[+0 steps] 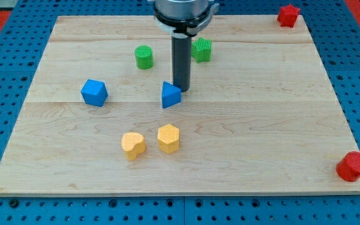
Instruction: Move the blue triangle to the bottom left
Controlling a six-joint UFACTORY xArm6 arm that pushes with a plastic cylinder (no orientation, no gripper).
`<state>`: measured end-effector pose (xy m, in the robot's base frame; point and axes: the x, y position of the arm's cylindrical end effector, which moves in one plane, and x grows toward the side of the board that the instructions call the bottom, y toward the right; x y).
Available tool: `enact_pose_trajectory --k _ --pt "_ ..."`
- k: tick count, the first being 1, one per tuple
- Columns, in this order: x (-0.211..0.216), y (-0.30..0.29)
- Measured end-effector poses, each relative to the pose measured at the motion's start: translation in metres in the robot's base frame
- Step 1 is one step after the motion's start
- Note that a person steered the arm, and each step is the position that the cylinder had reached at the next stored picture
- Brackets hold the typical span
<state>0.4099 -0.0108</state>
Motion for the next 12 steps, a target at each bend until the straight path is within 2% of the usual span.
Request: enact_pose_trajectory --k 1,2,4,5,7,8,10,12 --pt "0.003 -0.037" --pt "0.012 -0.048" --pt "0.013 0.032" --pt "0.020 0.038" --pt "0.024 -0.012" --pt "0.039 -0.037" --pt "0.075 -0.050" --pt "0.080 -0.075"
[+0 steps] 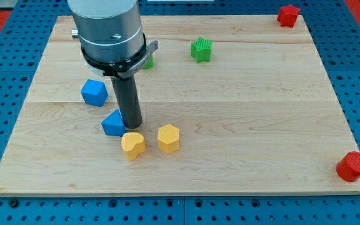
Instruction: Move the blue triangle to the bottom left
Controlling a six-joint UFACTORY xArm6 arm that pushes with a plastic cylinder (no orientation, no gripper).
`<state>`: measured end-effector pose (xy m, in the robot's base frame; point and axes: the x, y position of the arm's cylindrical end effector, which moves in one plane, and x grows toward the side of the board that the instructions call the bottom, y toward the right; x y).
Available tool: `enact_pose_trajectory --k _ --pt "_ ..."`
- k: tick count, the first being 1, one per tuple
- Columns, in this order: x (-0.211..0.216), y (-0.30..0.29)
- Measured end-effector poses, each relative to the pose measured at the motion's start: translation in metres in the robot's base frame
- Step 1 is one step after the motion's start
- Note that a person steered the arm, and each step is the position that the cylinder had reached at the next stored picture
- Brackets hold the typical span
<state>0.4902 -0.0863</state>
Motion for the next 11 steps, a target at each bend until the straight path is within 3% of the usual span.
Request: enact_pose_trajectory --k 2,5,6,9,11 --pt "-0.001 -0.048" --pt "-0.001 -0.074" --pt "0.005 -0.097" --pt "0.041 -0.089" --pt "0.043 -0.130"
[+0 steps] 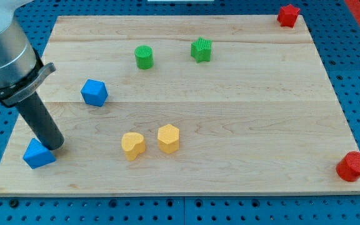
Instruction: Move the blue triangle to the bottom left
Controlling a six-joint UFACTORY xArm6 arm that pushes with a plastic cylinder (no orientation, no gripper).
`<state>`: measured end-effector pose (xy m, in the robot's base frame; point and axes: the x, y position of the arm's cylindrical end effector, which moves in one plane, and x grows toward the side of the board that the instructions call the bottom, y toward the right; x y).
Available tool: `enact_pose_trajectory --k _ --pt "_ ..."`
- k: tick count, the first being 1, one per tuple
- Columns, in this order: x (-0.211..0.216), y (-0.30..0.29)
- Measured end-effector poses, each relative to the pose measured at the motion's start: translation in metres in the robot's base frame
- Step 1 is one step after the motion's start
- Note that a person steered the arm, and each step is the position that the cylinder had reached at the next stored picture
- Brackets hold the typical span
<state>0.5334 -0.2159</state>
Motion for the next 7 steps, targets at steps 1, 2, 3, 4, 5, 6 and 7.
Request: enact_pose_trajectory --k 1,2,3,4,5,6,7 --pt "0.004 -0.004" --pt "0.016 -0.005" --pt "0.029 -0.005" --pt "0.035 -0.007" --pt "0.038 -0.019" --pt "0.039 -0.034" --pt "0.039 -0.035"
